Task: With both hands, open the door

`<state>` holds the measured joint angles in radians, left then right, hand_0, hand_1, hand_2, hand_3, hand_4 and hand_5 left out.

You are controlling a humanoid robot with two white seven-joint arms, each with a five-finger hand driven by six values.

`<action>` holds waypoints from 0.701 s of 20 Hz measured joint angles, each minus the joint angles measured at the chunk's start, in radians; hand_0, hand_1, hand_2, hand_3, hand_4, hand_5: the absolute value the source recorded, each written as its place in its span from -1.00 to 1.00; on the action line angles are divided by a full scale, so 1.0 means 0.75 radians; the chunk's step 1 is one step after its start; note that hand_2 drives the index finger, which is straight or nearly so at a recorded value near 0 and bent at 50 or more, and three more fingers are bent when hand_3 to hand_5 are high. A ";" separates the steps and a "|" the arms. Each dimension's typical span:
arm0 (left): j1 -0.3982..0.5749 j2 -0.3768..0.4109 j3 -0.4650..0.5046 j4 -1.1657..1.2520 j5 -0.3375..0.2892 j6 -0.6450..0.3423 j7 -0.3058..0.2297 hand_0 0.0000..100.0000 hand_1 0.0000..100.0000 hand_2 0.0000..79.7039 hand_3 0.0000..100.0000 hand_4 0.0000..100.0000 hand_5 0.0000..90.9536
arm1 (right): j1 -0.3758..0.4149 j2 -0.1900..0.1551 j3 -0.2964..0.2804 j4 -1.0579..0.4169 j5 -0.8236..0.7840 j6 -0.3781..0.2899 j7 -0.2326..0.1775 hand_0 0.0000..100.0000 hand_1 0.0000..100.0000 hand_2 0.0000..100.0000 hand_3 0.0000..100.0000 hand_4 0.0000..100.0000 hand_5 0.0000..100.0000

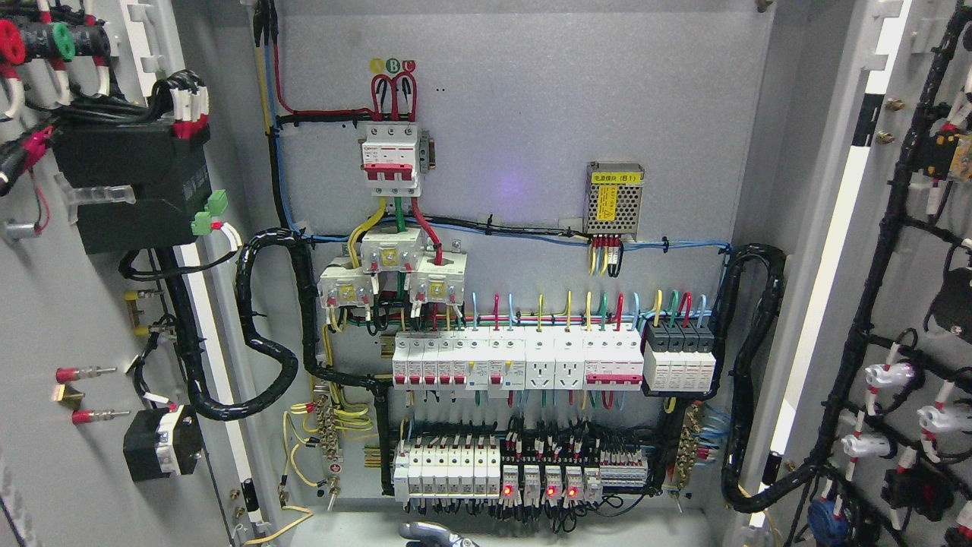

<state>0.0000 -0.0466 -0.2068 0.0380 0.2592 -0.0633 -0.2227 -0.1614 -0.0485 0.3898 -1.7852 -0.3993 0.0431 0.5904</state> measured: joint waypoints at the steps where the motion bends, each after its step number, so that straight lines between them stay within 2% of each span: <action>1: 0.000 0.000 0.000 0.000 0.000 0.000 0.000 -1.00 -1.00 -1.00 -1.00 -1.00 -1.00 | 0.005 -0.001 -0.005 -0.004 0.000 0.000 -0.001 -1.00 -1.00 -1.00 -1.00 -1.00 -1.00; 14: 0.000 -0.001 -0.002 -0.001 0.000 0.005 0.000 -1.00 -1.00 -1.00 -1.00 -1.00 -1.00 | 0.076 -0.014 -0.052 -0.066 -0.001 -0.002 -0.002 -1.00 -1.00 -1.00 -1.00 -1.00 -1.00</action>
<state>0.0000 -0.0472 -0.2081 0.0371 0.2592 -0.0592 -0.2227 -0.1041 -0.0587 0.3511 -1.8348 -0.4003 0.0419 0.5889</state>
